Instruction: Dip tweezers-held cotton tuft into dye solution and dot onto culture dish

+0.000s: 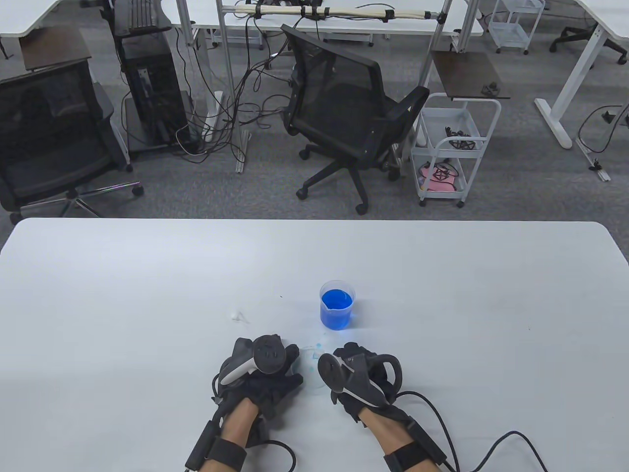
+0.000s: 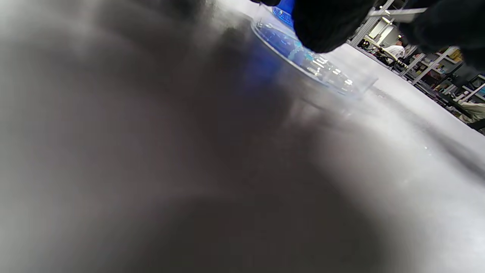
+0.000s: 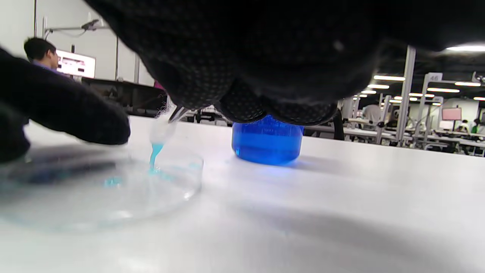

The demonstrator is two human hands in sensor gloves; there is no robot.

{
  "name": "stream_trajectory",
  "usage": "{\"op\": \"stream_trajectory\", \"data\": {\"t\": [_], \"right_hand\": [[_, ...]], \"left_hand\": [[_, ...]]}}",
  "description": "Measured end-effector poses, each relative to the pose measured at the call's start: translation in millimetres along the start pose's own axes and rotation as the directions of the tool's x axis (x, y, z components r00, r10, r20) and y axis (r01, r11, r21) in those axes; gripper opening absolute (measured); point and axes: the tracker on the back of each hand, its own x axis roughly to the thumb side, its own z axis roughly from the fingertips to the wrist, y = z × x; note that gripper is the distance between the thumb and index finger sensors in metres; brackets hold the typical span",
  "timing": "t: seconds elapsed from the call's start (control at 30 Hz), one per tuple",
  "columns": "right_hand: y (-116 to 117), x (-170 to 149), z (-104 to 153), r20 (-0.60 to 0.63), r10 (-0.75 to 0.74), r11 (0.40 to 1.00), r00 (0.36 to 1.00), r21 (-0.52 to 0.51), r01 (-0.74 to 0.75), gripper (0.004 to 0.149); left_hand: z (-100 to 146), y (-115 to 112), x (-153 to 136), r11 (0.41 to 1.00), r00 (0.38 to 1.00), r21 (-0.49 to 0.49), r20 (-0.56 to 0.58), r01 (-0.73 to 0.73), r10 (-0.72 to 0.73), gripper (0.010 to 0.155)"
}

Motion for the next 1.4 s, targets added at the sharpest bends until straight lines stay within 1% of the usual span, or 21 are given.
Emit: {"op": "stream_trajectory", "data": {"t": [0.07, 0.2, 0.43, 0.5, 0.6, 0.7, 0.9, 1.0, 1.07, 1.23, 1.3, 1.4], "right_hand": [[5.3, 2.7, 0.6, 0.009, 0.020, 1.000, 1.000, 0.015, -0.020, 0.039], [6.5, 3.0, 1.1, 0.008, 0.027, 1.000, 1.000, 0.010, -0.028, 0.039], [-22.1, -14.3, 4.4, -0.054, -0.025, 0.995, 0.998, -0.097, 0.019, 0.040], [-24.0, -16.9, 6.7, -0.059, -0.038, 0.994, 0.998, -0.105, 0.032, 0.039], [-17.0, -13.4, 7.7, -0.048, -0.008, 0.998, 0.999, -0.066, 0.005, 0.040], [-4.3, -5.9, 6.9, -0.019, 0.035, 0.999, 0.999, -0.023, -0.035, 0.039], [6.0, 0.1, 6.2, 0.006, 0.073, 0.997, 0.997, 0.004, -0.073, 0.039], [2.3, -1.5, 5.9, 0.000, 0.062, 0.998, 0.998, -0.005, -0.062, 0.039], [-4.0, -4.1, 5.8, -0.013, 0.050, 0.999, 0.999, -0.012, -0.050, 0.039], [-24.4, -10.2, 13.8, -0.021, 0.008, 0.998, 1.000, -0.068, -0.010, 0.039], [-23.6, -8.9, 17.2, -0.010, 0.009, 0.998, 1.000, -0.059, -0.010, 0.039], [-12.9, -3.0, 18.5, 0.011, 0.041, 0.999, 0.999, -0.011, -0.041, 0.040]], "left_hand": [[0.6, 0.0, 0.1, 1.000, 1.000, -0.006, -0.005, -0.004, 0.004, 0.070], [1.6, -0.1, 0.5, 1.000, 1.000, -0.012, -0.012, -0.012, 0.012, 0.069], [2.1, 0.3, 0.1, 0.999, 0.999, -0.027, -0.020, -0.031, 0.031, 0.070], [2.2, 0.4, 0.1, 0.999, 0.999, -0.030, -0.017, -0.038, 0.038, 0.070], [2.5, 0.8, 0.4, 0.999, 0.999, -0.032, -0.021, -0.037, 0.037, 0.070], [2.4, 1.2, 0.1, 0.999, 0.999, -0.032, -0.023, -0.035, 0.034, 0.069], [2.5, 1.9, -0.1, 0.999, 0.999, -0.035, -0.026, -0.039, 0.038, 0.069], [2.6, 2.0, -0.5, 0.998, 0.999, -0.038, -0.030, -0.044, 0.043, 0.070], [2.7, 2.2, -0.3, 0.998, 0.999, -0.039, -0.032, -0.045, 0.044, 0.069], [2.9, 2.3, -0.4, 0.998, 0.998, -0.039, -0.035, -0.044, 0.043, 0.069], [2.9, 2.5, -0.7, 0.998, 0.998, -0.039, -0.036, -0.045, 0.044, 0.069], [3.1, 2.5, -1.1, 0.998, 0.998, -0.040, -0.035, -0.047, 0.045, 0.069]]}}
